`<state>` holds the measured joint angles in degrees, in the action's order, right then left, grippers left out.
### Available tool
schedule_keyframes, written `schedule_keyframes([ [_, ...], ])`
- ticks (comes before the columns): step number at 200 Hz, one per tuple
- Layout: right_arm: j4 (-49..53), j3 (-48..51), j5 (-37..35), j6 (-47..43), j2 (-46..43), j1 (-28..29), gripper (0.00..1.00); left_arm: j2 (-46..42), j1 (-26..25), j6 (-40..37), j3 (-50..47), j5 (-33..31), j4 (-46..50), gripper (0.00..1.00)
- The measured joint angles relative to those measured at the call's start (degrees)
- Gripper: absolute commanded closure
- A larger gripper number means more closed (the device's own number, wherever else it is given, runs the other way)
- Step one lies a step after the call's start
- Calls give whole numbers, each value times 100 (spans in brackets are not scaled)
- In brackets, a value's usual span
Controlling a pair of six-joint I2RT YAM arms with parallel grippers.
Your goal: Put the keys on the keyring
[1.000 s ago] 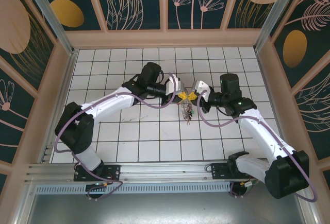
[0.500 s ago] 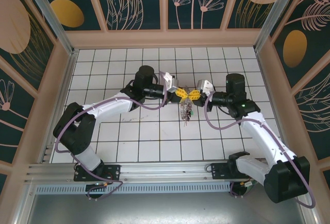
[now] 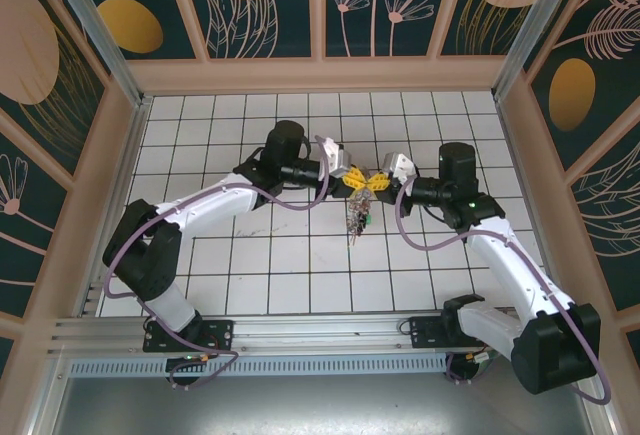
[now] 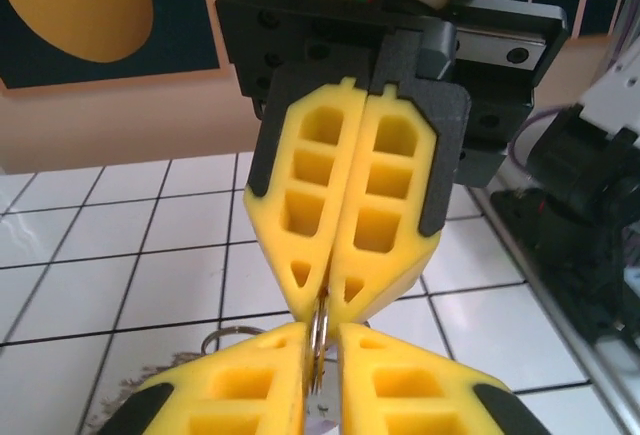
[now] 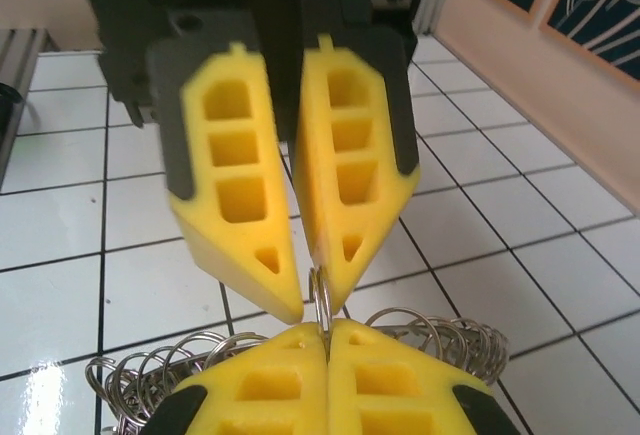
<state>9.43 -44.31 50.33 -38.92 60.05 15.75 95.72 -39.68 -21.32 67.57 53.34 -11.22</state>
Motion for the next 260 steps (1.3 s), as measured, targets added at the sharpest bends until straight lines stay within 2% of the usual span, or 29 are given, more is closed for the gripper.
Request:
schedule_keyframes([
  [28, 271, -83, -293, -90, 79, 105, 100, 0, -68, -507, 264, -328, 774, 76],
  [72, 378, -142, -483, -127, 90, 199, 100, 15, -116, -885, 472, -612, 1508, 75],
  [96, 426, -146, -540, -127, 90, 216, 100, 28, -127, -1012, 557, -713, 1683, 81],
  [109, 463, -157, -553, -129, 92, 236, 100, 28, -127, -1054, 564, -745, 1744, 92],
  [135, 511, -162, -579, -131, 92, 264, 100, 33, -127, -1115, 564, -787, 1777, 97],
  [151, 518, -162, -577, -129, 92, 264, 100, 35, -127, -1130, 575, -787, 1792, 95],
  [161, 518, -162, -577, -129, 90, 264, 100, 35, -127, -1145, 579, -789, 1792, 85],
  [185, 511, -164, -570, -127, 85, 271, 100, 81, -127, -1143, 599, -778, 1797, 84],
  [213, 511, -173, -573, -127, 85, 273, 100, 146, -127, -1134, 599, -756, 1799, 91],
  [223, 511, -173, -575, -127, 85, 273, 100, 146, -127, -1123, 599, -758, 1799, 100],
  [247, 511, -173, -586, -129, 85, 273, 100, 146, -127, -1104, 599, -761, 1786, 100],
  [260, 507, -173, -592, -127, 85, 273, 93, 129, -125, -1095, 570, -758, 1738, 100],
])
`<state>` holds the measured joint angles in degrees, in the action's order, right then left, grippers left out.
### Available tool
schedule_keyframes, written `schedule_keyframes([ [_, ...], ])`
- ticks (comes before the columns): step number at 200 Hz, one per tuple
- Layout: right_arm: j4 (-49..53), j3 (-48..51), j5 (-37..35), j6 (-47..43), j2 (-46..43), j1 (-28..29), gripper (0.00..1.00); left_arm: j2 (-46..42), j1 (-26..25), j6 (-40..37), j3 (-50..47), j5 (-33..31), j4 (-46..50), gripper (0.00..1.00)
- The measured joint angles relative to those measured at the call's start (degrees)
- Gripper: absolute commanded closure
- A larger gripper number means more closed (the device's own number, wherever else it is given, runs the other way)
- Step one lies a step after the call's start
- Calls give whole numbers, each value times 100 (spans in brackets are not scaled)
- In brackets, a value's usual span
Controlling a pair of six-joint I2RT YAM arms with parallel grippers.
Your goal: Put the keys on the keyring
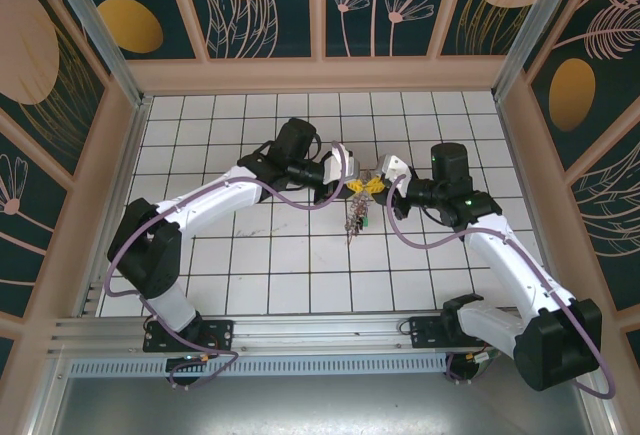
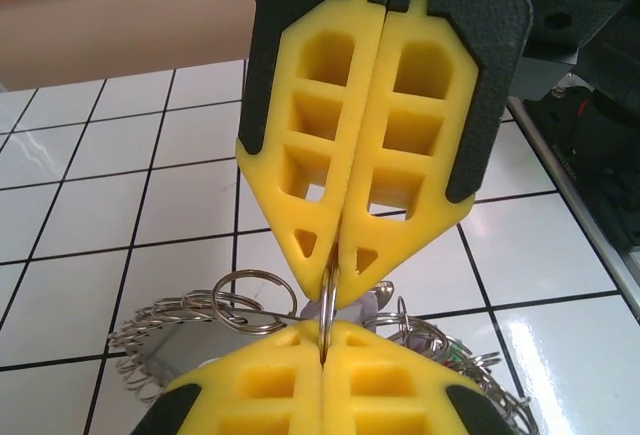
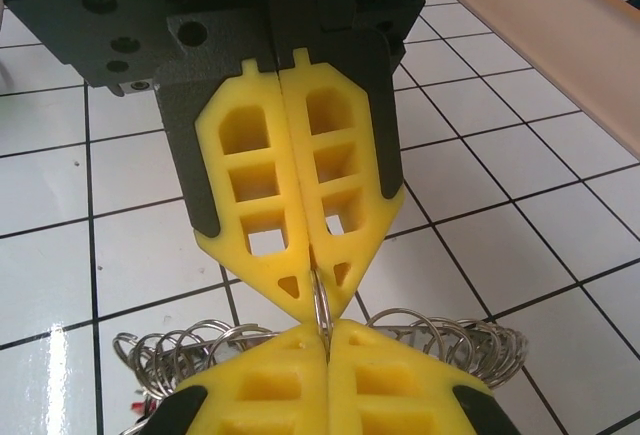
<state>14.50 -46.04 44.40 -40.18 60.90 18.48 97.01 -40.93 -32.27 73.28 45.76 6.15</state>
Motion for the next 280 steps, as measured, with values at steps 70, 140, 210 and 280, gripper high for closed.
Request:
schedule_keyframes([
  [70, -409, 210, 363, 4, -109, -96, 86, -168, 79, 1126, -907, 599, -1814, 100],
  [140, -772, 278, 876, 109, -201, -308, 100, -168, 153, 1932, -1130, 962, -2959, 100],
  [210, -415, 232, 476, 101, -129, -234, 100, -168, 81, 990, -479, 597, -1539, 80],
  [280, -31, 26, 39, -42, 13, -39, 100, -96, -35, 140, 68, -24, -101, 73],
])
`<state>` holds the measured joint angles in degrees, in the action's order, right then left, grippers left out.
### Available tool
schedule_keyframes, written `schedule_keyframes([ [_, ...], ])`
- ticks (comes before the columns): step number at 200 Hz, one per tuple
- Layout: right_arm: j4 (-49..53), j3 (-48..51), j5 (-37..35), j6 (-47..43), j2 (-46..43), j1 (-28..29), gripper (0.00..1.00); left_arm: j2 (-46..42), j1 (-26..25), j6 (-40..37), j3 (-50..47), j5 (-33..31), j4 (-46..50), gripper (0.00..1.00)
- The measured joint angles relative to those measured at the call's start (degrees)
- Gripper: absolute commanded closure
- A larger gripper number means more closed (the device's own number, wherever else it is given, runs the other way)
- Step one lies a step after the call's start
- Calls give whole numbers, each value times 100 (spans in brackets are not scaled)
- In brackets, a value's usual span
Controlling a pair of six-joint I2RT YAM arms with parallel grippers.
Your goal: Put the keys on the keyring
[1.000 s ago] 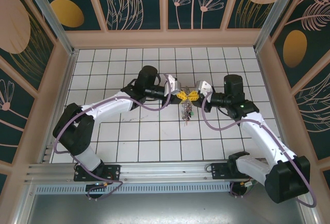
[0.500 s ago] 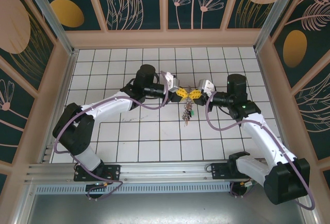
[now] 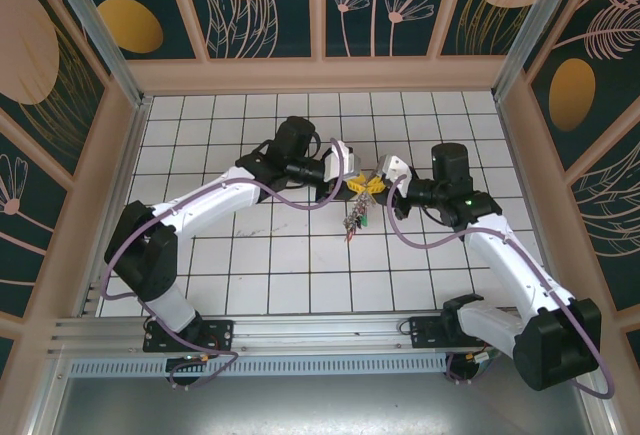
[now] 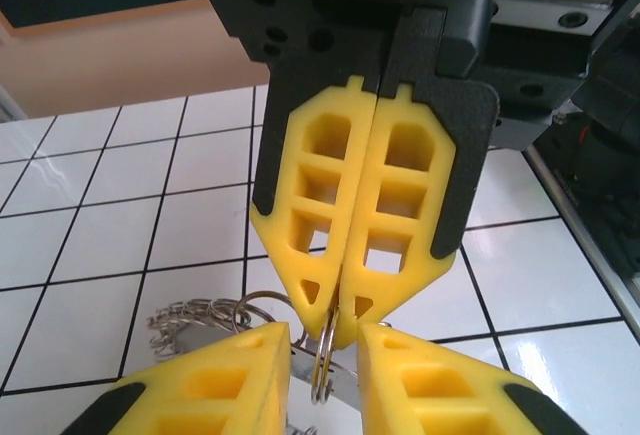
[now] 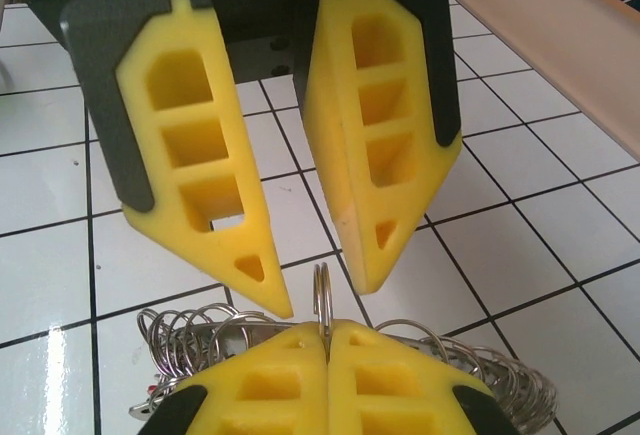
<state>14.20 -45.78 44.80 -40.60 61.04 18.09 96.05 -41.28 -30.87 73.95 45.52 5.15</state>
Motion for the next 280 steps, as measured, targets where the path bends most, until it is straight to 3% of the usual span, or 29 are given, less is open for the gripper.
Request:
schedule_keyframes([
  [45, 28, -17, -39, -2, 0, 31, 100, 17, 0, -190, 20, -122, 308, 79],
  [80, 68, -22, -48, -4, 0, 46, 100, 44, 0, -254, 66, -118, 398, 100],
  [99, 87, -26, -63, -7, 0, 46, 100, 44, 0, -275, 70, -109, 409, 100],
  [131, 74, -26, -87, -46, -2, 44, 90, 42, 2, -179, -7, -76, 221, 100],
  [189, -179, 120, 374, -59, -68, -170, 87, -24, 98, 835, -798, 599, -1497, 100],
  [246, -398, 122, 848, -39, -79, -302, 87, -33, 184, 1738, -1152, 1115, -2806, 100],
  [280, -472, 127, 979, 22, -111, -313, 97, -33, 210, 1902, -1152, 1224, -3010, 100],
])
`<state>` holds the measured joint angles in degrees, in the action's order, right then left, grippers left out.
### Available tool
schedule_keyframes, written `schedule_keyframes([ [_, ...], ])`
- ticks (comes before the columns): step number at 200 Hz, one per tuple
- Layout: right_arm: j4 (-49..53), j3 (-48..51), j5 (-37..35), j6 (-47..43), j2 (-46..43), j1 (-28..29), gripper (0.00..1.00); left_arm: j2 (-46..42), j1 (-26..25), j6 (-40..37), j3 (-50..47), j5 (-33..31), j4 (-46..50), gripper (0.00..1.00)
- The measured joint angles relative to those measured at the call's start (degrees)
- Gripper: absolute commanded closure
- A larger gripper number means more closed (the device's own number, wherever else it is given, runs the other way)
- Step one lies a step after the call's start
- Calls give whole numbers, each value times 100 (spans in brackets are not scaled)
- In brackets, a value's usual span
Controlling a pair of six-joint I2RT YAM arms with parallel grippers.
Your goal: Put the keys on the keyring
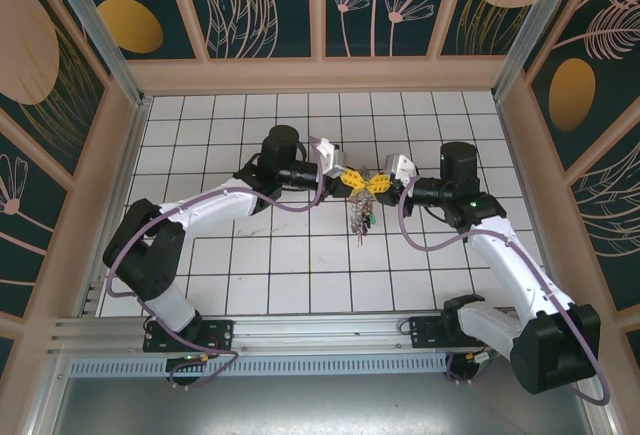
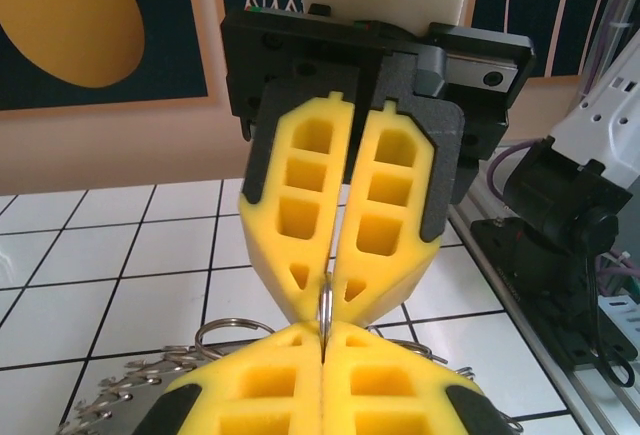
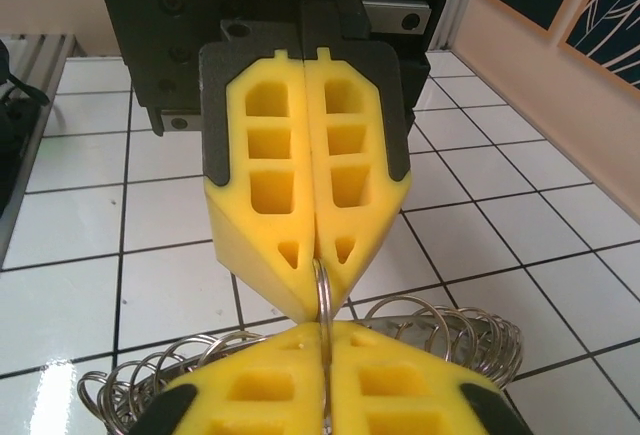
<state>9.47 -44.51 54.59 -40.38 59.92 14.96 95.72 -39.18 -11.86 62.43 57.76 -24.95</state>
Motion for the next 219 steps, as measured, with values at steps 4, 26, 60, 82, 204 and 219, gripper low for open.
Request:
schedule_keyframes([
  [4, 0, 0, 2, 22, -2, -4, 99, 0, 4, 0, 0, 4, -4, 100],
  [26, -2, 0, 17, 44, -7, -4, 100, 0, 9, -76, 11, 11, 70, 100],
  [60, 15, 0, -33, 46, -42, -4, 100, 0, -2, -549, 358, -55, 844, 83],
  [82, 103, 0, -210, 42, -44, 2, 100, 0, -39, -894, 636, -186, 1386, 79],
  [204, 518, -79, -721, -9, -39, 208, 100, 160, -199, -1998, 1285, -802, 3222, 85],
  [219, 555, -81, -732, -22, -39, 229, 100, 160, -199, -2061, 1307, -857, 3265, 100],
])
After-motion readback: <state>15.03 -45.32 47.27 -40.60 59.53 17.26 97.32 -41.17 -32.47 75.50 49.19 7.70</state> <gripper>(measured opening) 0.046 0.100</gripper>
